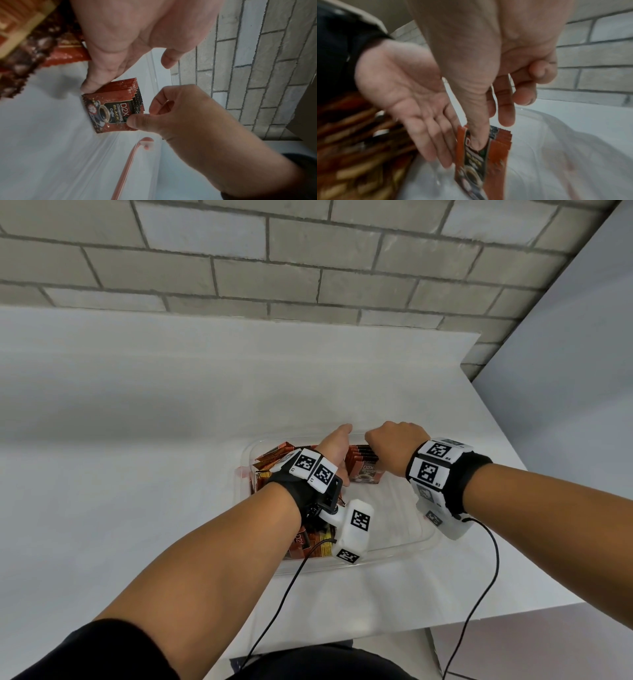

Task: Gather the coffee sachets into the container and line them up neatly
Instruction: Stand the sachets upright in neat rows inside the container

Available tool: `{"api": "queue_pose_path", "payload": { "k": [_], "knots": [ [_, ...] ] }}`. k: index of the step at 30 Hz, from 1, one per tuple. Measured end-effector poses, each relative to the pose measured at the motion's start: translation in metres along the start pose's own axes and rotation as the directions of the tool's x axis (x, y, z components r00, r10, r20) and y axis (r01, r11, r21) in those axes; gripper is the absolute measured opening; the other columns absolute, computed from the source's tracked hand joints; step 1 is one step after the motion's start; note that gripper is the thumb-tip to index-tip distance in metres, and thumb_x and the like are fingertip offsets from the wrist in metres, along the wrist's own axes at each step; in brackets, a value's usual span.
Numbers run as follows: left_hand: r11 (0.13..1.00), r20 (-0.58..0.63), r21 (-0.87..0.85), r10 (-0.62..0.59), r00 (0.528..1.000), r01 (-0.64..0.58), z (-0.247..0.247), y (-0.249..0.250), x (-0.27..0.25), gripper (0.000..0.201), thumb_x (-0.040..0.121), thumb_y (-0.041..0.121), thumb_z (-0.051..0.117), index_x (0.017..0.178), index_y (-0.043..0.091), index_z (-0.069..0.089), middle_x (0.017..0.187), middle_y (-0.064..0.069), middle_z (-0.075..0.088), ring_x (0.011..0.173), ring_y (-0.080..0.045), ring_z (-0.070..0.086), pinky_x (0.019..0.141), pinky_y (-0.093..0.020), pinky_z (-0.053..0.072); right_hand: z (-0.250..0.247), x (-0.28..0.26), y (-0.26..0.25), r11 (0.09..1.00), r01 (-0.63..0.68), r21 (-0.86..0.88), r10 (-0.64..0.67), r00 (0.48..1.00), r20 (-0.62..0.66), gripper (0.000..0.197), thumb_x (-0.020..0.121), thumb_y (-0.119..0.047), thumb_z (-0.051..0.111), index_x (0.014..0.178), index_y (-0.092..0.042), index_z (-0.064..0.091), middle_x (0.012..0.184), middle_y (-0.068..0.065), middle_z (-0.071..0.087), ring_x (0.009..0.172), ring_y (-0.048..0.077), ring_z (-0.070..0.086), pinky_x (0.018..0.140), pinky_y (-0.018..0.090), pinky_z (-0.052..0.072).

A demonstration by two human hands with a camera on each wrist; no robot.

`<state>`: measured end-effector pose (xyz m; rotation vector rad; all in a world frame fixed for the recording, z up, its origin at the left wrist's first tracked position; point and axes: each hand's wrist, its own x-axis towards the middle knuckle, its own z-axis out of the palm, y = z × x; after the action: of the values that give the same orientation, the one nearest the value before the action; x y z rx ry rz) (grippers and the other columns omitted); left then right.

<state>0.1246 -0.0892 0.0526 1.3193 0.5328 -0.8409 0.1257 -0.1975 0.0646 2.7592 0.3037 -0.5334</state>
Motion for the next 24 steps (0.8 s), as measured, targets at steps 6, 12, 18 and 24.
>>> {"api": "queue_pose_path", "payload": {
  "k": [6, 12, 18, 24],
  "knots": [
    [0.979, 0.058, -0.189, -0.063, 0.996, 0.073, -0.001, -0.001, 0.011, 0.078, 0.096, 0.049, 0.042, 0.15, 0.002, 0.01, 0.153, -0.022, 0.025, 0.138, -0.036, 0.032, 0.116, -0.053, 0.015, 0.002, -0.006, 0.016, 0.692, -0.242, 0.68, 0.289, 0.956, 0.047, 0.027, 0.088, -0.018, 0.057, 0.111, -0.004, 0.055, 0.103, 0.008, 0.057, 0.09, 0.022, 0.055, 0.075, 0.034, 0.05],
    [0.98, 0.044, -0.19, -0.054, 0.998, 0.061, -0.001, 0.0, 0.002, 0.075, 0.098, 0.046, 0.041, 0.15, 0.001, 0.01, 0.155, -0.021, 0.021, 0.141, -0.035, 0.026, 0.116, -0.049, 0.015, 0.013, -0.019, 0.013, 0.139, -0.435, 0.89, 0.322, 0.87, 0.375, 0.015, 0.087, 0.002, 0.043, 0.074, -0.003, 0.051, 0.08, 0.01, 0.051, 0.082, 0.023, 0.052, 0.081, 0.031, 0.05],
    [0.984, 0.044, -0.173, -0.022, 0.999, 0.03, -0.001, -0.002, 0.002, 0.068, 0.1, 0.042, 0.041, 0.147, -0.002, 0.02, 0.147, -0.021, 0.038, 0.13, -0.033, 0.044, 0.108, -0.043, 0.03, 0.022, -0.012, 0.007, 0.039, -0.452, 0.891, 0.279, 0.861, 0.425, 0.017, 0.085, 0.005, 0.037, 0.087, -0.004, 0.051, 0.095, 0.012, 0.051, 0.079, 0.02, 0.046, 0.087, 0.034, 0.047],
    [0.983, 0.051, -0.184, -0.018, 0.999, 0.027, 0.001, -0.001, -0.005, 0.064, 0.101, 0.039, 0.04, 0.146, -0.003, 0.022, 0.143, -0.021, 0.042, 0.126, -0.033, 0.048, 0.095, -0.041, 0.039, 0.024, -0.005, 0.005, 0.027, -0.462, 0.887, 0.311, 0.847, 0.432, 0.02, 0.086, 0.004, 0.036, 0.077, -0.007, 0.05, 0.092, 0.012, 0.054, 0.083, 0.022, 0.05, 0.079, 0.03, 0.047]
  ]
}}
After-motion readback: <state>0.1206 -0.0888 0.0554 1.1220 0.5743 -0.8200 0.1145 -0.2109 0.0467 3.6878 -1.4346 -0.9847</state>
